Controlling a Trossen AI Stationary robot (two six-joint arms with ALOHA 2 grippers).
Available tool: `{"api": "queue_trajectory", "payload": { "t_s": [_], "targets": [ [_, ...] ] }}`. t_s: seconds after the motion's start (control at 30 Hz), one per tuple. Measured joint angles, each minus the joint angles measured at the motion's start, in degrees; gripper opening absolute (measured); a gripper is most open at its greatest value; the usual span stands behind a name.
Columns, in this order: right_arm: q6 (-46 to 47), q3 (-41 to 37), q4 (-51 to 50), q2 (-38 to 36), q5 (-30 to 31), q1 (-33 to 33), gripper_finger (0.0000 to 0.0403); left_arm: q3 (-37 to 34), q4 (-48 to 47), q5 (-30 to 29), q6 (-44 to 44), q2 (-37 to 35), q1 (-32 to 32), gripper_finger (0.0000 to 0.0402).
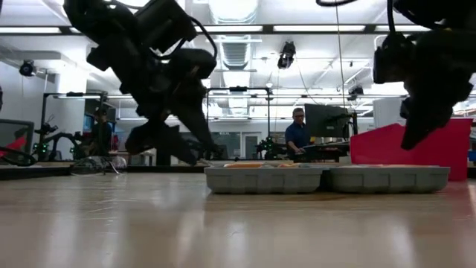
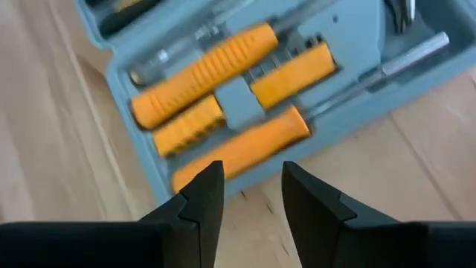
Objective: Prefit tool cases
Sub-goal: Close the gray pre-fit tool case
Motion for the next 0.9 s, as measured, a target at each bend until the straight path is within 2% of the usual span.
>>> {"api": "queue_trajectory", "payload": {
  "t_s": [0.2,0.43,0.57,0.9],
  "targets": [
    [-0.1,0.0,-5.7,0.0,-1.0,0.0,0.0112,0.0,2.3,-0.2,0.0,0.0,0.3,0.0199],
    [-1.0,0.0,-6.0,0.0,-3.0,0.0,0.0105,-0.1,2.3,-2.2,0.1,0.0,0.7,0.0186],
    [-0.9,0.0,-8.2,0.0,-1.8,0.0,0.0111,-0.1,1.8,-1.7,0.0,0.0,0.8,0.0183],
    [-0.4,0.0,-8.7,0.1,-1.6,0.0,0.0110,-1.0,0.6,-1.6,-0.4,0.1,0.7,0.0198]
  ]
}}
